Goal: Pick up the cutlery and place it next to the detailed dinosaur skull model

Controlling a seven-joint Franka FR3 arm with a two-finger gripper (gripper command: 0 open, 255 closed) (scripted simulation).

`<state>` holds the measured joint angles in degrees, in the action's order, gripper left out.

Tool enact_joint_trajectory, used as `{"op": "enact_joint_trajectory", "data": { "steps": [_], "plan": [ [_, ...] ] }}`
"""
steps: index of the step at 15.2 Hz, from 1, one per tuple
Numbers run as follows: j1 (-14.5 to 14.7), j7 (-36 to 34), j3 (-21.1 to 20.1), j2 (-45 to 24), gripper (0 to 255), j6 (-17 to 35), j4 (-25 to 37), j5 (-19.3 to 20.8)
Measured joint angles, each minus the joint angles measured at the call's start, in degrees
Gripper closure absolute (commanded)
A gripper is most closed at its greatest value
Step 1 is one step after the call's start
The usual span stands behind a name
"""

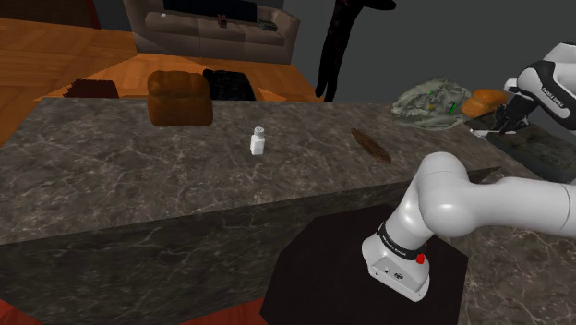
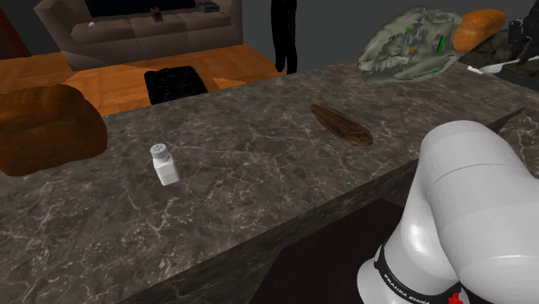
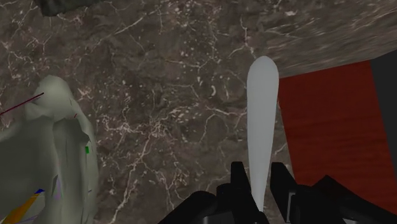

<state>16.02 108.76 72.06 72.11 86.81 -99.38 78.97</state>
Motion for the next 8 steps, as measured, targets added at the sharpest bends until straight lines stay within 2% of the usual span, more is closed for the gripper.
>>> {"op": "enact_joint_trajectory", "data": {
  "steps": [8],
  "plan": [
    [-1.82,-1.33,2.72,2.65,255,3.04,-4.27,2.61]
  ]
}}
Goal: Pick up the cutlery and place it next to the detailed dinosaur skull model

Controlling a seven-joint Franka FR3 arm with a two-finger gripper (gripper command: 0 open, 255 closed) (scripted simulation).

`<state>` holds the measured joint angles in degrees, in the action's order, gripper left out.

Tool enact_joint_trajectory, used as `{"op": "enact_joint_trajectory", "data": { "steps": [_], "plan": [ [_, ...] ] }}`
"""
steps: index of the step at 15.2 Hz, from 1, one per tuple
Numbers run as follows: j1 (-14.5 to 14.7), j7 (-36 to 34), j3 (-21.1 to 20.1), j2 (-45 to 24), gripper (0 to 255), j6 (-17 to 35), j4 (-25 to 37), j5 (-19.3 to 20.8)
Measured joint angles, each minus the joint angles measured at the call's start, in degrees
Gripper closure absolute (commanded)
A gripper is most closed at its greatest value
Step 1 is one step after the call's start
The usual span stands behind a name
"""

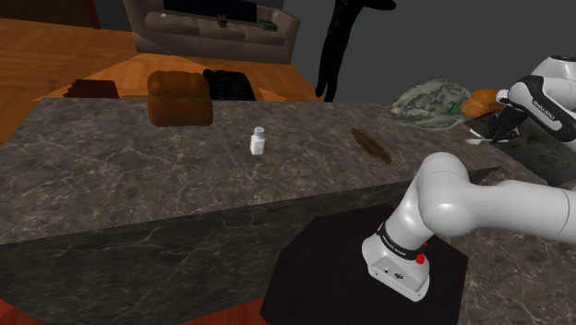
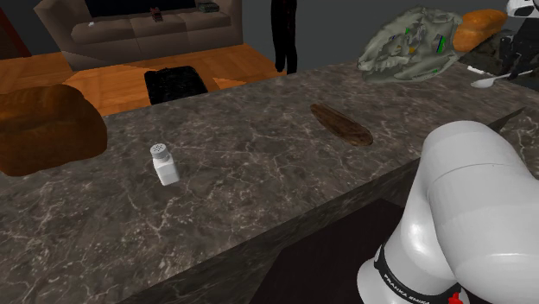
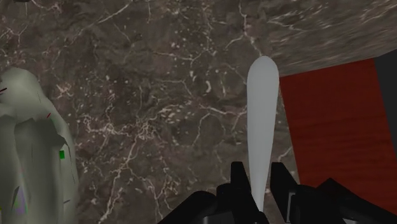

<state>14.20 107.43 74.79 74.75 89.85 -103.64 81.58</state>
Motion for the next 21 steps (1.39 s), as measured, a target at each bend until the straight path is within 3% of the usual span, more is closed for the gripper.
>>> {"op": "enact_joint_trajectory", "data": {
  "steps": [21],
  "plan": [
    [-1.83,-2.61,8.23,5.35,255,7.10,-5.98,7.34]
  ]
}}
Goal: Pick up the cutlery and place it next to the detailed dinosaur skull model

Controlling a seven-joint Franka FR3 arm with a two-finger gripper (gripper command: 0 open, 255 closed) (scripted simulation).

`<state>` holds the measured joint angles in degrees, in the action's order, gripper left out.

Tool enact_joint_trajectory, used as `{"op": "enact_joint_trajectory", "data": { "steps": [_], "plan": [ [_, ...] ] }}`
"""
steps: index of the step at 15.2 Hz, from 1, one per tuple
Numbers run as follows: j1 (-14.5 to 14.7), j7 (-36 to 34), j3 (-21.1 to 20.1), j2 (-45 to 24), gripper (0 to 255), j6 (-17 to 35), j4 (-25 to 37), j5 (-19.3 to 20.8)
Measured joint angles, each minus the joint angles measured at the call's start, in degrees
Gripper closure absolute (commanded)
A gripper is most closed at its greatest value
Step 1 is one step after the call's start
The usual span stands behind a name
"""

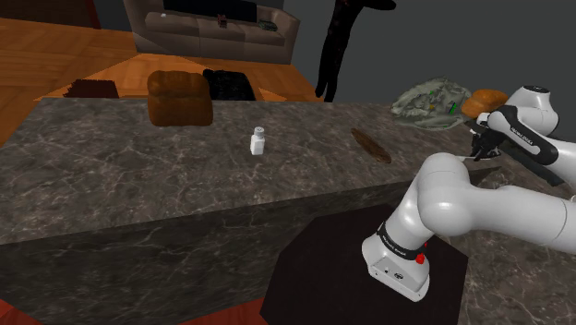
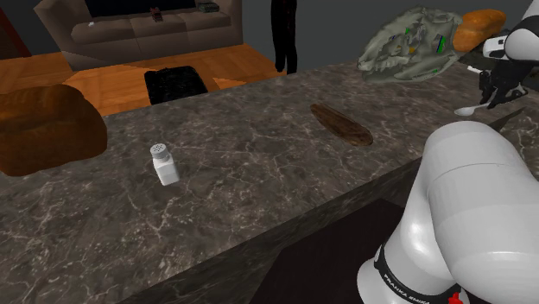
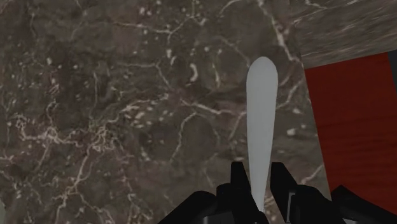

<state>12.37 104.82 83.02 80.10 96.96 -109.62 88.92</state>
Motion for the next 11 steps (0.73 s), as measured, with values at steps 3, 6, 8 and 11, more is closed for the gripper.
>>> {"op": "enact_joint_trajectory", "data": {
  "steps": [3,6,8,11],
  "plan": [
    [0.01,-0.02,0.06,0.03,255,0.05,-0.01,0.05],
    [0.01,-0.02,0.06,0.03,0,0.05,-0.01,0.06],
    [0.01,-0.02,0.06,0.03,0,0.05,-0.01,0.06],
    [-0.09,0.01,-0.58,-0.30,0,-0.43,-0.02,-0.48]
  ]
}}
